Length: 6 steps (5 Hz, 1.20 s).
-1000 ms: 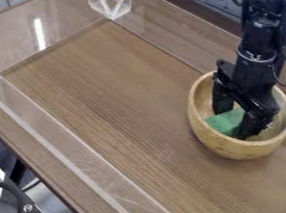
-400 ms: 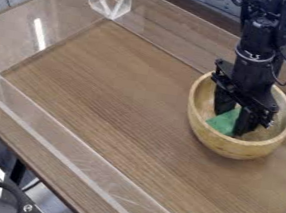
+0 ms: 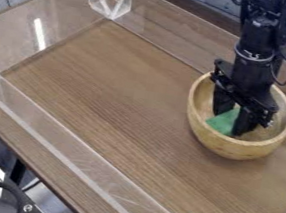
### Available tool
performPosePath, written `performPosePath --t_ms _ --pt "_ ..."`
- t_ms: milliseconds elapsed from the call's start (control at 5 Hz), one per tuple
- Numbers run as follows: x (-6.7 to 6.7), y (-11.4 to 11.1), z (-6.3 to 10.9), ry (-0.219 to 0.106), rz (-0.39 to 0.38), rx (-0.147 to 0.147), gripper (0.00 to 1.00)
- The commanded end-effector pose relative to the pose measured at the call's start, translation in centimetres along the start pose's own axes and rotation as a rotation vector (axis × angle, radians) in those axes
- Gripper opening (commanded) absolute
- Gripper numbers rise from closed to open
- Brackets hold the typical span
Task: Remove the green block from inside the brown bowl and put it on the table
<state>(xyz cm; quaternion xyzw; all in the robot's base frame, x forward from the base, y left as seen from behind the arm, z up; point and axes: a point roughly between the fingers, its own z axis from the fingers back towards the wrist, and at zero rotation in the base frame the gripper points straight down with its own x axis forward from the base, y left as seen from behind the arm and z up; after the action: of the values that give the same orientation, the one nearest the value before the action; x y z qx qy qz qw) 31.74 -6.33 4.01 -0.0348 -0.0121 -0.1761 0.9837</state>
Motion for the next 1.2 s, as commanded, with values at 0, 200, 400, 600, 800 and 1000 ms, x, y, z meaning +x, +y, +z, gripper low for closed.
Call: performPosePath --t_ms 0,200,400,600,800,1000 --pt "1.1 0.4 3.2 -0.097 0.005 0.021 0.0" --pt "1.0 0.6 4.1 -0.114 0.013 0.026 0.0" --pt "0.8 0.9 6.0 -0.149 0.028 0.038 0.0" --pt "0.3 1.7 7.5 -0.171 0.06 0.053 0.0" --pt "0.1 2.3 7.2 -0.162 0.074 0.055 0.0" --pt "0.2 2.3 6.8 -0.154 0.07 0.053 0.0"
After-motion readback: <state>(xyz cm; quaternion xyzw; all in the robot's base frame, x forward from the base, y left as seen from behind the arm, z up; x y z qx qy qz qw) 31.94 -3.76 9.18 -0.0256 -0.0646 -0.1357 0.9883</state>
